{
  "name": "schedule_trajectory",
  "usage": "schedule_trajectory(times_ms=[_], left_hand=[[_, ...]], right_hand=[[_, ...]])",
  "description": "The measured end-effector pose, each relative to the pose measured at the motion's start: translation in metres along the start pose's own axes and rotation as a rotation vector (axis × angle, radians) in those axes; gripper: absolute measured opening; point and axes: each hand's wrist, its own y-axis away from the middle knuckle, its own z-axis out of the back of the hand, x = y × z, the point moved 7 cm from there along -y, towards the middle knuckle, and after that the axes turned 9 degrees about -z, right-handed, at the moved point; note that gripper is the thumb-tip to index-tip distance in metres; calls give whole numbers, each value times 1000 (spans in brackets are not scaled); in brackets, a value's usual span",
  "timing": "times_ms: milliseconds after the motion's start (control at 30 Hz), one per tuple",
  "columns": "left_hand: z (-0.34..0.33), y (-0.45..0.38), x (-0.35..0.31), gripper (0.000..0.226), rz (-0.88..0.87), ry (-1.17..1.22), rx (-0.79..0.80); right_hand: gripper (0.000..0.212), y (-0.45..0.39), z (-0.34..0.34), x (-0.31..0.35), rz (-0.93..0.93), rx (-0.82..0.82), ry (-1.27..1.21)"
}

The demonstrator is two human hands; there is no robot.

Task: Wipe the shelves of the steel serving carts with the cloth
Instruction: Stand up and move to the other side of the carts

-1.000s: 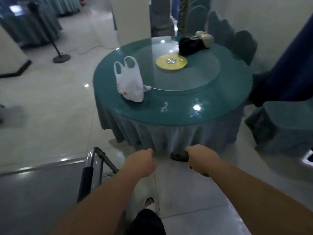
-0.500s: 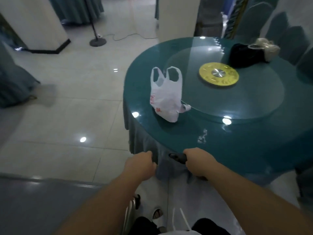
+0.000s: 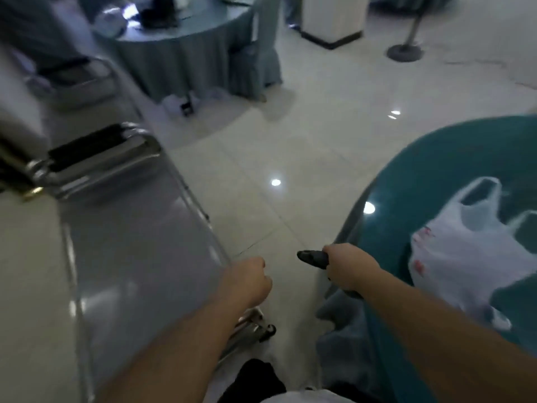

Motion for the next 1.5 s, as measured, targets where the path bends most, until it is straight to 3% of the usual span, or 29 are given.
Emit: schedule_trajectory(times_ms=[100,433,800,933,1000,1167,1500], left_hand=[[2,16,36,35,132,80,-24],[18,46,156,41,402,243,-85],[2,45,205,43,798,520,-215],[4,34,198,41,998,629,-262],[-1,31,180,42,1095,684,-260],[-17,23,125,42,1296,862,-265],[-21,-1,103,44,1389,919,-424]], right_hand=[[15,-27,11,47,124,-7,103],[12,-59,12,208,368,26,244],[21,-144,10,340,678,127,564],[25,-173,10,384,843,245,628],[18,-180,11,392,900,318,656],[26,-184,4,397,1028,394,790],[14,-153,-2,387,1218,419,944]])
